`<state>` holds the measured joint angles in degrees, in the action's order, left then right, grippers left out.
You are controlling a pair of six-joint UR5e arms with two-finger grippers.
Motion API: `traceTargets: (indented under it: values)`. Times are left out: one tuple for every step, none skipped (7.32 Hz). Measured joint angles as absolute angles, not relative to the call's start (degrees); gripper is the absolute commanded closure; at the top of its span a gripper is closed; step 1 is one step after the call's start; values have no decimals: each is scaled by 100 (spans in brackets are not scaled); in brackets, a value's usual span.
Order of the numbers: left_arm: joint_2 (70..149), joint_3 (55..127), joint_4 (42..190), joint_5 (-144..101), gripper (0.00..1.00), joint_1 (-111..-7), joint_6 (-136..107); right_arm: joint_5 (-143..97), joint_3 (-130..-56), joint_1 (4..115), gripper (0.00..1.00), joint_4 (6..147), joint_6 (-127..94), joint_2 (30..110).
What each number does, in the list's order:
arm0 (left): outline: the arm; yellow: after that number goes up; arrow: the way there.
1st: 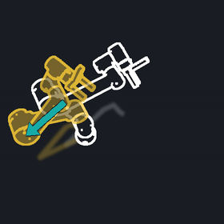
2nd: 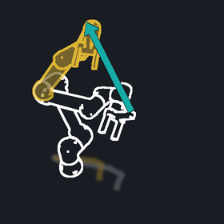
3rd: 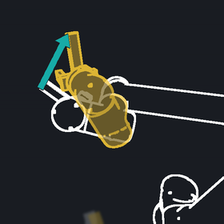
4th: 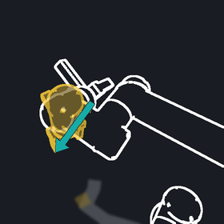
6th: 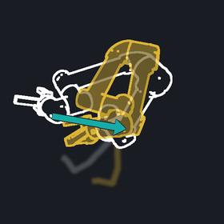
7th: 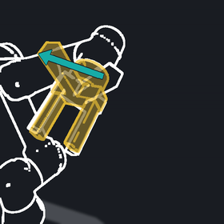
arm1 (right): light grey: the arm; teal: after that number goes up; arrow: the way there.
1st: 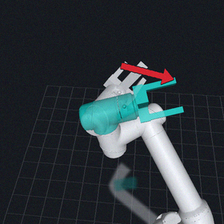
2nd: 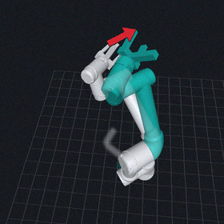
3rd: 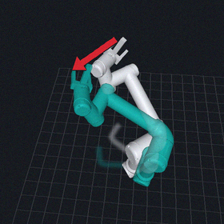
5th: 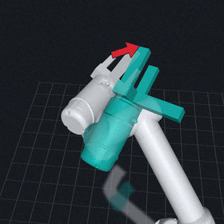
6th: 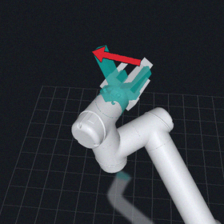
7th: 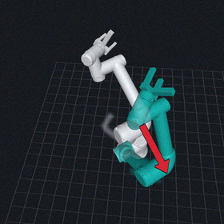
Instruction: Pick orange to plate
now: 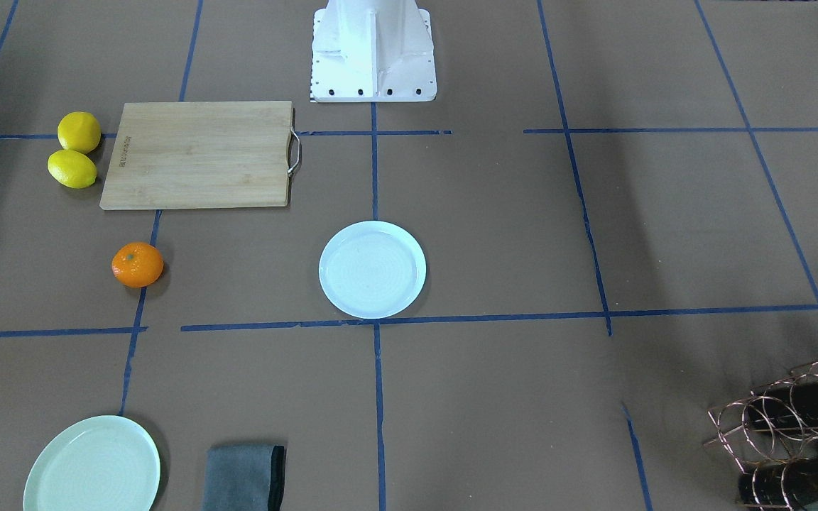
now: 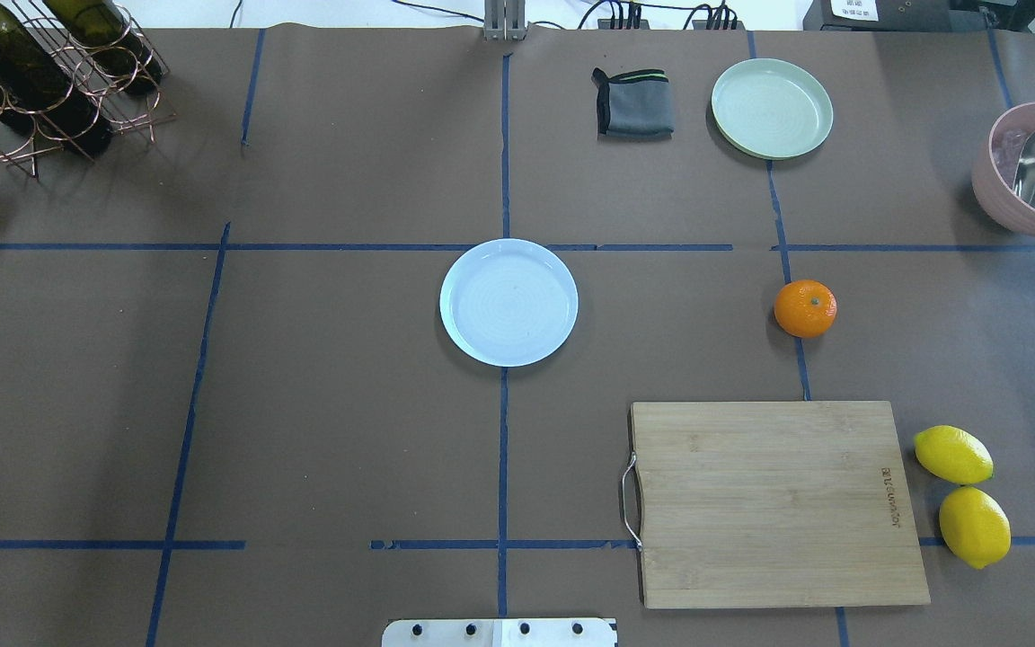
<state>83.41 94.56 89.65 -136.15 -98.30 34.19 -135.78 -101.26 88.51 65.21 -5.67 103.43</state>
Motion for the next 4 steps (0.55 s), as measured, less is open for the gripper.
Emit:
traceTargets:
  values:
    - [8283,9434,8957,-13619,0,-9840,3368,-13577,-10125,8851,0,6522,-568,10340]
    - [8267,9438,8956,-13618,0,-9837,3118,-13571,-10122,8851,0,6522,-567,10337]
    - [8270,9458,8962,-13611,0,-9832,2738,-13568,-10121,8851,0,6521,-569,10337]
    - [8278,9495,8967,-13609,0,-9829,2455,-13570,-10122,8851,0,6521,-571,10336]
